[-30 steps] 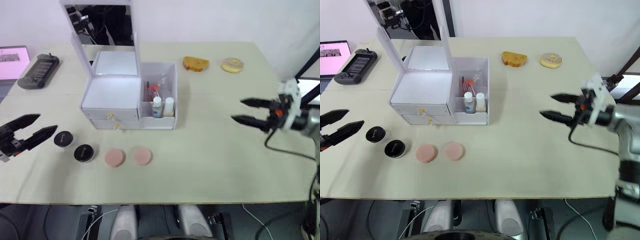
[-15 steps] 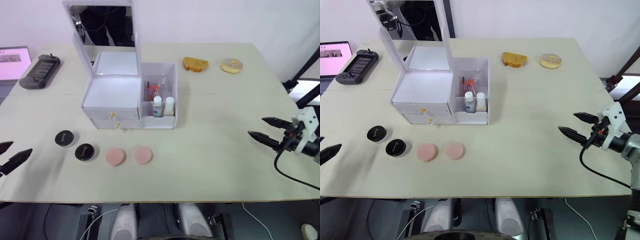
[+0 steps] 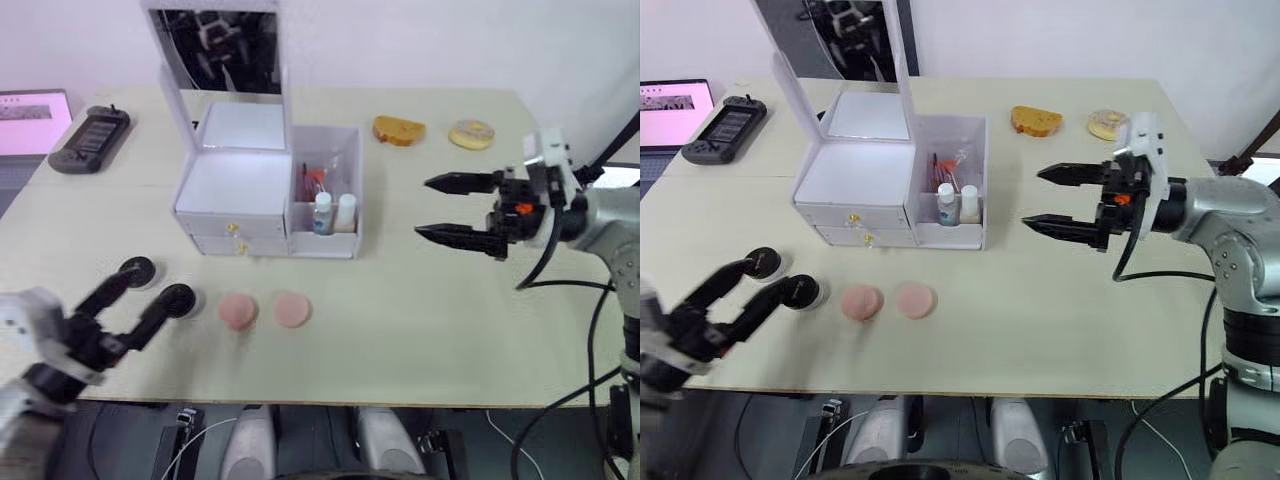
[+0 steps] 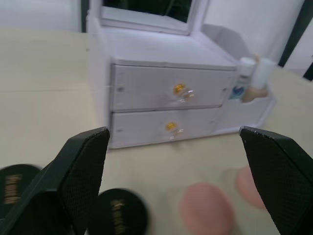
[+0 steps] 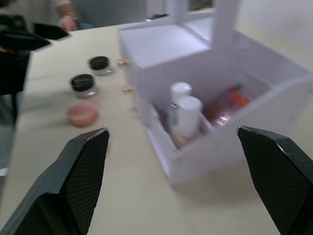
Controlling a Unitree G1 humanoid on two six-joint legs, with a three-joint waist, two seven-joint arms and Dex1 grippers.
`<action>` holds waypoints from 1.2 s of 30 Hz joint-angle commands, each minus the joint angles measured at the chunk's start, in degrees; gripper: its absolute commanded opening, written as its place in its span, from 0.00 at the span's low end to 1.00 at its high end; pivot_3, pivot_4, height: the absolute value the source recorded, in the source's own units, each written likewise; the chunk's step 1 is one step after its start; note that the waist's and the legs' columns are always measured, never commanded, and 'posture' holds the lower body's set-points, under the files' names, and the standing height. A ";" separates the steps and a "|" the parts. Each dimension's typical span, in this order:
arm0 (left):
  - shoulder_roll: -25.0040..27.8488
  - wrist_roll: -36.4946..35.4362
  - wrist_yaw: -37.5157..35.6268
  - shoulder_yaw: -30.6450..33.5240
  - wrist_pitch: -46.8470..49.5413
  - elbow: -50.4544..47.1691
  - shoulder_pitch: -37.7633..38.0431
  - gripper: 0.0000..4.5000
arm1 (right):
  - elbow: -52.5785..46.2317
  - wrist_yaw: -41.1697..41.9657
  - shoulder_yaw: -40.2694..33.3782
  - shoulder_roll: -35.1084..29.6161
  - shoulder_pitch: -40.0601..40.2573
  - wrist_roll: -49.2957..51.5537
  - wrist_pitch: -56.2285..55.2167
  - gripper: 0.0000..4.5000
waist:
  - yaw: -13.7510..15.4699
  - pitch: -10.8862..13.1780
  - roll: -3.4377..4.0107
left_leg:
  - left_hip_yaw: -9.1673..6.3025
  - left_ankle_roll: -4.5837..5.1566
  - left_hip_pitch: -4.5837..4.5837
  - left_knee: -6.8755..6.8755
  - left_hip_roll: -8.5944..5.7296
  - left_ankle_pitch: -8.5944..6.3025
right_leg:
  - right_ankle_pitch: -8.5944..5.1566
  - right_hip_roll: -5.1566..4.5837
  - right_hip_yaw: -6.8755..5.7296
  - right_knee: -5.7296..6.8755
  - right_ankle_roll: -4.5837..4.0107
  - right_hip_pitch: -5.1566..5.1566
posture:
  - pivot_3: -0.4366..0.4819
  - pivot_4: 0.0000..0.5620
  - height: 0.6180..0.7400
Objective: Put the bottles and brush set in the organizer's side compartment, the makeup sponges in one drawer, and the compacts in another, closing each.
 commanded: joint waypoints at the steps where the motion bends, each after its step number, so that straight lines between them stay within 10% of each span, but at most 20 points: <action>1: -2.94 9.04 9.95 -6.63 -1.79 -4.71 -2.53 0.99 | -2.44 0.44 1.66 -0.98 -3.33 1.11 0.78 0.98 | -0.01 -0.01 0.00 | 0.00 0.00 0.00 0.01 0.00 0.00 | 0.00 0.00 0.00 0.00 0.00 0.01 | 0.48 0.27 1.00; 8: -7.66 21.63 18.80 -19.11 -3.74 -2.96 -7.00 0.99 | -3.94 0.07 2.95 -1.16 -5.75 1.35 1.10 0.98 | -0.11 -0.03 -0.04 | -0.02 0.05 0.00 0.03 -0.02 -0.02 | 0.03 0.04 0.01 0.00 0.06 0.02 | 0.48 0.27 1.00; 13: -9.66 25.04 20.78 -23.85 -4.19 1.23 -11.33 0.59 | -4.21 -0.32 3.04 -1.26 -6.63 1.40 1.12 1.00 | -0.12 -0.04 -0.04 | -0.03 0.05 -0.01 0.06 -0.02 -0.02 | 0.05 0.04 0.01 0.00 0.08 0.03 | 0.48 0.27 1.00; 36: -15.67 33.78 27.90 -30.04 -5.52 7.68 -22.36 0.59 | -3.85 -1.36 3.07 -4.10 -6.81 -1.93 -1.77 1.00 | -0.03 -0.04 -0.04 | -0.04 0.05 -0.02 0.05 -0.03 -0.02 | 0.14 0.05 0.01 -0.01 0.26 0.02 | 0.48 0.27 1.00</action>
